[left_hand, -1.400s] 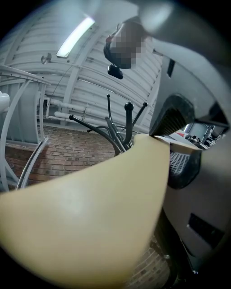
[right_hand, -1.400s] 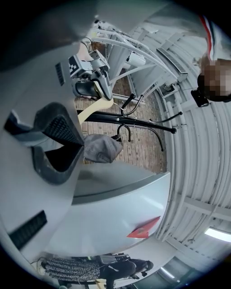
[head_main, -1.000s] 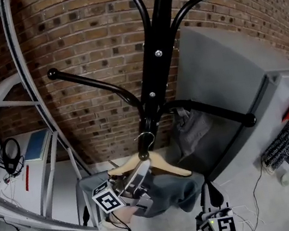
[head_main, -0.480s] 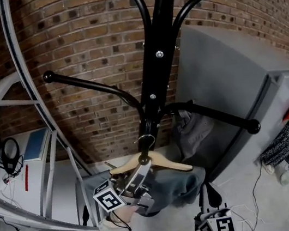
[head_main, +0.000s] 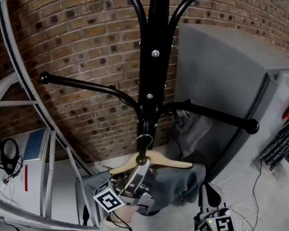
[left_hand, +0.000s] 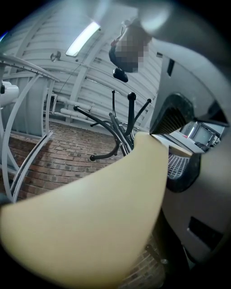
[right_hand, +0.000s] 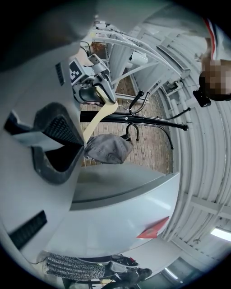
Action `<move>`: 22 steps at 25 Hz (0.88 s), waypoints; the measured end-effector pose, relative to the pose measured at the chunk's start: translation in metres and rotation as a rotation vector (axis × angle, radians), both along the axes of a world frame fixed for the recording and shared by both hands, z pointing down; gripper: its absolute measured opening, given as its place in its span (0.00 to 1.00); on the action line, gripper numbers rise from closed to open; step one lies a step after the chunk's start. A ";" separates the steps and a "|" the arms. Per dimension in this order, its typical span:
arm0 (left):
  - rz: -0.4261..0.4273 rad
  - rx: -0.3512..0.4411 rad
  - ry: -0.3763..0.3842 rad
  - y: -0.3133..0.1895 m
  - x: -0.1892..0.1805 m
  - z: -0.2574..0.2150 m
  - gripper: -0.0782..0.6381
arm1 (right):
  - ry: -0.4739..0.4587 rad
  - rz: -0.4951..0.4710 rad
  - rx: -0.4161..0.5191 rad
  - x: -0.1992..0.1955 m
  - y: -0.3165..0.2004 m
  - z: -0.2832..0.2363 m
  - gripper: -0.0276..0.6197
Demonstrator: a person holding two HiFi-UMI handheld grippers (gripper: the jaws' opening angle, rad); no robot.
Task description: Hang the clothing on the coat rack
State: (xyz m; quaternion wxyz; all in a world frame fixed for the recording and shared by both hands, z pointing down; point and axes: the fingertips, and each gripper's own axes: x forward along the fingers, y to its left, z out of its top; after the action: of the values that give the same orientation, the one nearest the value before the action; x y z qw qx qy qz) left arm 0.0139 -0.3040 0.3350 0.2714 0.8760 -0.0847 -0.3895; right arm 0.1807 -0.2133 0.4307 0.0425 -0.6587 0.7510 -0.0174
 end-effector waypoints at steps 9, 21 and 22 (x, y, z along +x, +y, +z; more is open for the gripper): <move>-0.001 -0.046 0.020 0.001 -0.003 0.012 0.27 | -0.045 -0.028 0.021 -0.003 0.003 -0.002 0.08; -0.046 -0.064 -0.102 0.026 -0.005 0.041 0.27 | -0.007 -0.061 -0.014 -0.014 0.011 0.008 0.08; -0.058 -0.054 -0.122 0.029 -0.006 0.041 0.27 | -0.008 -0.069 -0.014 -0.016 0.011 0.010 0.08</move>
State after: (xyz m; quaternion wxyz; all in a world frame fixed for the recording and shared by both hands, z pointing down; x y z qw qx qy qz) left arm 0.0080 -0.2749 0.3765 0.2778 0.8876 -0.1370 -0.3409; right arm 0.1646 -0.2027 0.4404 0.0404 -0.6325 0.7730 -0.0266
